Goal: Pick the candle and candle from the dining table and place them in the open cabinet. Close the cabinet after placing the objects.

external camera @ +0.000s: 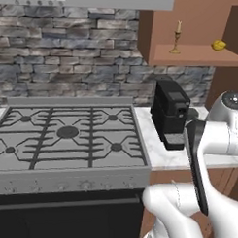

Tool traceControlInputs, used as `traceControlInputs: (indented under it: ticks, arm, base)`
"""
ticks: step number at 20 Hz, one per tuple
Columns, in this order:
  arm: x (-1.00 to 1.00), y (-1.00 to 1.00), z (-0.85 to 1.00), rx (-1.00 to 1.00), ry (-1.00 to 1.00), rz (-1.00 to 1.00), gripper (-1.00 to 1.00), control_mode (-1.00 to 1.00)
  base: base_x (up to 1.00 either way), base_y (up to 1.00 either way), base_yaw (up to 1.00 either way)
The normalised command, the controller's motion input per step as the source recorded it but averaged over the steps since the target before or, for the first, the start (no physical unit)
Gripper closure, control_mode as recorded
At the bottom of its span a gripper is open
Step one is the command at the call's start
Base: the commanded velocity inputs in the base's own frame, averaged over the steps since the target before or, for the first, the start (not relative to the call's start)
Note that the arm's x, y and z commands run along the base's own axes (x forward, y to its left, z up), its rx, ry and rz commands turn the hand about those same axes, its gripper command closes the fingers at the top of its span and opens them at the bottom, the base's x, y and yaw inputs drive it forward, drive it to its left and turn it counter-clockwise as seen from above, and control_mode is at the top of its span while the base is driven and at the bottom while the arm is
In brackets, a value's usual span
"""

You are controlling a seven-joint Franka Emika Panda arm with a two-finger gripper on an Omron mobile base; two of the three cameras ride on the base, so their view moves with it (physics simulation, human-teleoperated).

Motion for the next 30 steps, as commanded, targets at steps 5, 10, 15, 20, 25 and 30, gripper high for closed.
traceControlInputs:
  ticks: [5,10,15,20,25,30]
  arm:
    - [0.0,0.0,0.0,0.0,0.0,0.0,-1.0,1.0]
    - [0.0,0.0,0.0,0.0,0.0,0.0,-1.0,1.0]
    - [0.0,0.0,0.0,0.0,0.0,0.0,-1.0,1.0]
    - [0.0,0.0,0.0,0.0,0.0,0.0,-1.0,1.0]
    - [0.0,0.0,0.0,0.0,0.0,0.0,-1.0,1.0]
    - [0.0,0.0,0.0,0.0,0.0,0.0,-1.0,1.0]
  base:
    - [-0.57,-0.06,-0.01]
    - [-0.59,-0.05,-0.02]
    - [-0.58,-0.05,-0.04]
    - [-0.57,-0.02,-0.13]
    - [-0.24,0.03,-0.79]
    - [-0.13,0.03,-0.9]
